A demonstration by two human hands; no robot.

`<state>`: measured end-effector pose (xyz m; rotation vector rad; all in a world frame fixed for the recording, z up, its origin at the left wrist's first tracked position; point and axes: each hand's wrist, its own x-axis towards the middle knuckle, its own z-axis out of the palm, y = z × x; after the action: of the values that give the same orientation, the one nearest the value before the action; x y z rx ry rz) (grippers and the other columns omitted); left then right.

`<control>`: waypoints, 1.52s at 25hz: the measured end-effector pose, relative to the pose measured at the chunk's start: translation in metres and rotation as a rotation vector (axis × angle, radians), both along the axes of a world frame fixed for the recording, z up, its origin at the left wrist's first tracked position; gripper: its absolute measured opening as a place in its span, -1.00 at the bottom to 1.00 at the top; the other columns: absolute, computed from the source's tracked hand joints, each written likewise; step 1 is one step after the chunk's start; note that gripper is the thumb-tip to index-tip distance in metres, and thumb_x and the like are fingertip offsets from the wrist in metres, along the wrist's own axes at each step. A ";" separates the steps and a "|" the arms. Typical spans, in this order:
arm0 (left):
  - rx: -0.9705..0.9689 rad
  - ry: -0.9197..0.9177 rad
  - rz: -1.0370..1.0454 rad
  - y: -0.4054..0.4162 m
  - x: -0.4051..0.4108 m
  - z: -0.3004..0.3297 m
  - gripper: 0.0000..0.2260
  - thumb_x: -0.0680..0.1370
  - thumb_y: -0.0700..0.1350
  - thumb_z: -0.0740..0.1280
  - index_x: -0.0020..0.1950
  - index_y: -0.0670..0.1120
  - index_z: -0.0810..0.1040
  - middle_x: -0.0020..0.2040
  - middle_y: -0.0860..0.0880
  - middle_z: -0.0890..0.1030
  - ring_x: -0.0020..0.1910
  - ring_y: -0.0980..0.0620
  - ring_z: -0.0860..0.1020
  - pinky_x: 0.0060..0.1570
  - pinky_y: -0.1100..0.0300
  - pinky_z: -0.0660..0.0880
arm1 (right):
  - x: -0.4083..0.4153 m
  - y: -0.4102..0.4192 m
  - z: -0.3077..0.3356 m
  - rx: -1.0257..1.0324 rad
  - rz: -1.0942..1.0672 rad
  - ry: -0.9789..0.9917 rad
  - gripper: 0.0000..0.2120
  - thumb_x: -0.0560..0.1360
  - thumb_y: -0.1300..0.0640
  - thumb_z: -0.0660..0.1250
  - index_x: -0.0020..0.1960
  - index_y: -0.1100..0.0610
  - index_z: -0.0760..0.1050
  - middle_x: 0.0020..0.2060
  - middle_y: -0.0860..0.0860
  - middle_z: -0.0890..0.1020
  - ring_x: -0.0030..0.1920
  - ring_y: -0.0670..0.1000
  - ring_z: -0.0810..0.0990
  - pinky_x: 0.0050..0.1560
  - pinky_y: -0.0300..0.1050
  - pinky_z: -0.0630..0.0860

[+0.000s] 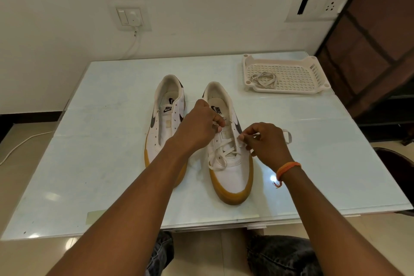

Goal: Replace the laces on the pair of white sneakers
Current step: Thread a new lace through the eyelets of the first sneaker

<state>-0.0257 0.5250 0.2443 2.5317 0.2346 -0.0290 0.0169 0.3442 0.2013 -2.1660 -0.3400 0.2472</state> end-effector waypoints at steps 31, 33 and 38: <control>-0.094 0.249 0.144 -0.018 -0.046 -0.003 -0.85 0.43 -0.11 0.53 -0.10 -0.17 0.68 -0.20 -0.10 0.67 -0.27 -0.02 0.62 -0.11 0.03 0.63 | 0.004 -0.006 -0.003 0.095 0.071 0.065 -0.97 0.47 0.27 0.44 -0.09 0.20 0.60 -0.23 0.04 0.64 -0.29 0.02 0.68 -0.29 -0.15 0.64; -0.118 0.229 0.200 -0.021 -0.043 -0.006 -0.84 0.39 -0.11 0.57 -0.14 -0.14 0.66 -0.24 -0.08 0.66 -0.23 -0.06 0.65 -0.12 -0.03 0.64 | 0.005 -0.006 -0.004 0.082 0.078 0.059 -0.94 0.47 0.25 0.45 -0.07 0.20 0.61 -0.22 0.04 0.65 -0.28 0.02 0.68 -0.27 -0.14 0.65; -0.326 0.260 0.200 -0.018 -0.033 -0.001 -0.81 0.39 -0.13 0.57 -0.19 -0.18 0.61 -0.29 -0.11 0.67 -0.30 -0.06 0.68 -0.29 0.07 0.66 | 0.005 -0.006 -0.005 0.079 0.093 0.047 -0.92 0.46 0.25 0.45 -0.04 0.18 0.62 -0.20 0.05 0.65 -0.25 0.03 0.68 -0.27 -0.13 0.65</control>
<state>-0.0590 0.5066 0.2437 2.1655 0.5390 -0.2949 0.0214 0.3383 0.1967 -2.0662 -0.4177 0.3316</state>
